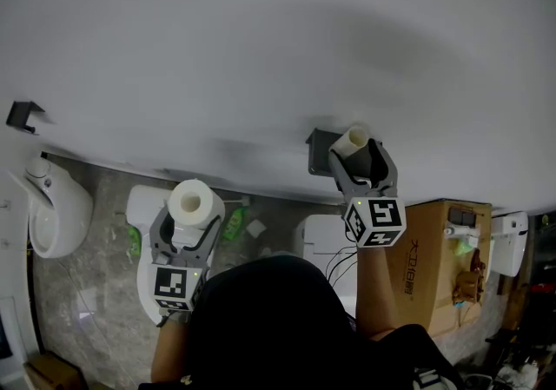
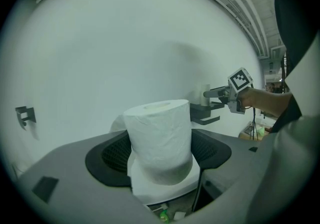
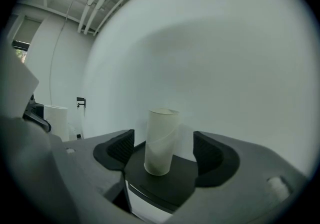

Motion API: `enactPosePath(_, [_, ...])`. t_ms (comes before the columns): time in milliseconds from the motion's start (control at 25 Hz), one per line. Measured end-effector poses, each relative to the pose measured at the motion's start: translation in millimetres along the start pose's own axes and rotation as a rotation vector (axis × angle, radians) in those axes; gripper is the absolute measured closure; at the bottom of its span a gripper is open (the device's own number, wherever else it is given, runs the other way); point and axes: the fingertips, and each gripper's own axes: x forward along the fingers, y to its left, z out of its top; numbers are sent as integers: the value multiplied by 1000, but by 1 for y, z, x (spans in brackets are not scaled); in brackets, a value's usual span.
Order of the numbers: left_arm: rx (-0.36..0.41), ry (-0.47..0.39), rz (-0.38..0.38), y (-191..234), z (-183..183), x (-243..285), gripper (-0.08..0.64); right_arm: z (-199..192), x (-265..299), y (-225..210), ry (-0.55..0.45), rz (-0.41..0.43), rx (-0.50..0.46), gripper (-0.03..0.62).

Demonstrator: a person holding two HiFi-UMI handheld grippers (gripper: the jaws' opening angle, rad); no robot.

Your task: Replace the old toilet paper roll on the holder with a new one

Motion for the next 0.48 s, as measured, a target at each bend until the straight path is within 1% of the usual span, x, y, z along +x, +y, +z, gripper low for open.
enactPosePath(160, [-19, 1, 24, 2, 2, 0, 184, 1, 7, 1, 17, 12, -19, 225])
enactPosePath(320, [-20, -1, 25, 1, -2, 0, 184, 3, 14, 2, 24, 32, -5, 225])
enactPosePath(480, [-43, 1, 48, 3, -2, 0, 184, 5, 19, 4, 20, 60, 9, 227])
